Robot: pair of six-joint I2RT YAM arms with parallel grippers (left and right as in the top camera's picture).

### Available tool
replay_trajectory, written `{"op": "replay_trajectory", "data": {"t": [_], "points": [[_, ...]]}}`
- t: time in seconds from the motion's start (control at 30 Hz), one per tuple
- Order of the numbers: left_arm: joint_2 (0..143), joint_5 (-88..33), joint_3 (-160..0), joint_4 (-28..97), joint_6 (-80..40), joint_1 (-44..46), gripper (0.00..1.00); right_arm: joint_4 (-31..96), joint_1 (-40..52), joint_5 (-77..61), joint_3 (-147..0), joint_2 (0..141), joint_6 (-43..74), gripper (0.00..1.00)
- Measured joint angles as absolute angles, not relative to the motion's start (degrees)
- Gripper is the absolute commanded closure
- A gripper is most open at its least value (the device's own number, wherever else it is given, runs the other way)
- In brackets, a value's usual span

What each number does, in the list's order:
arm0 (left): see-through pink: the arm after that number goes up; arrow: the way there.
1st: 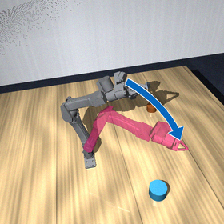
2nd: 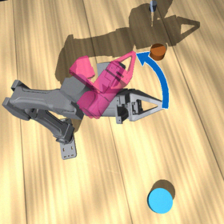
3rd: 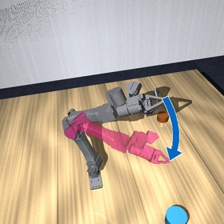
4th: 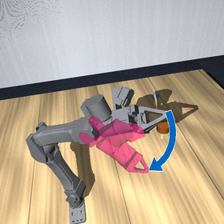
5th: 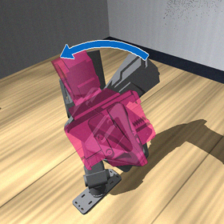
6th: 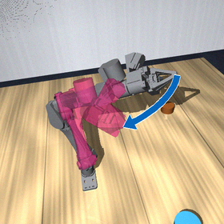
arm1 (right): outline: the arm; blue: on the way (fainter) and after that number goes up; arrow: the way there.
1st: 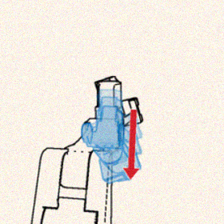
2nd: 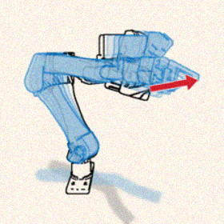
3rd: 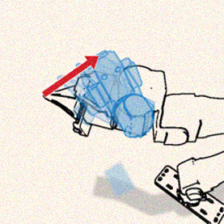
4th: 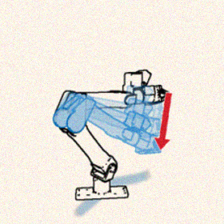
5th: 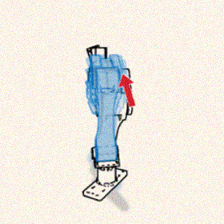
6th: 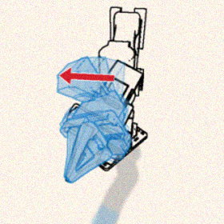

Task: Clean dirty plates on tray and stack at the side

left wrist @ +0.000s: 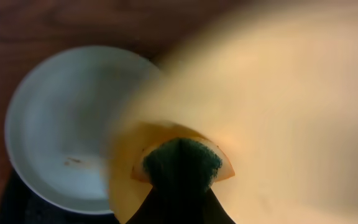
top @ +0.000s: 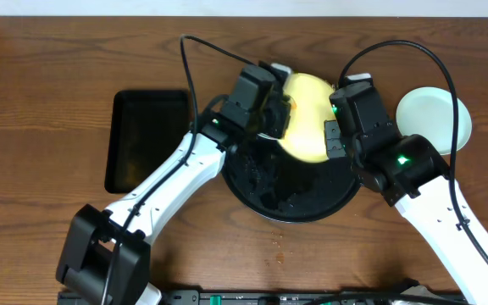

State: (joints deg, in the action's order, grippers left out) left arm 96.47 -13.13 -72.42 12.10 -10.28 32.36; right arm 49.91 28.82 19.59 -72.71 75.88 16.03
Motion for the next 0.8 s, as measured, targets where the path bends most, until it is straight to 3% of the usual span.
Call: {"op": "replay_trajectory", "data": {"t": [0.4,0.63,0.8], "points": [[96.47,-13.63,-72.42,10.92,-10.28,29.93,0.92,50.15,28.82,18.94,-72.71,75.88,15.92,0.99],[96.47,-14.7,-72.4,19.07,-10.28,30.06,0.92,54.33,27.07,17.85,-72.49,75.83,15.84,0.62],[96.47,-17.85,-72.34,24.29,-10.24,32.73,0.92,51.33,17.54,9.17,-66.57,75.88,14.26,0.59]]}}
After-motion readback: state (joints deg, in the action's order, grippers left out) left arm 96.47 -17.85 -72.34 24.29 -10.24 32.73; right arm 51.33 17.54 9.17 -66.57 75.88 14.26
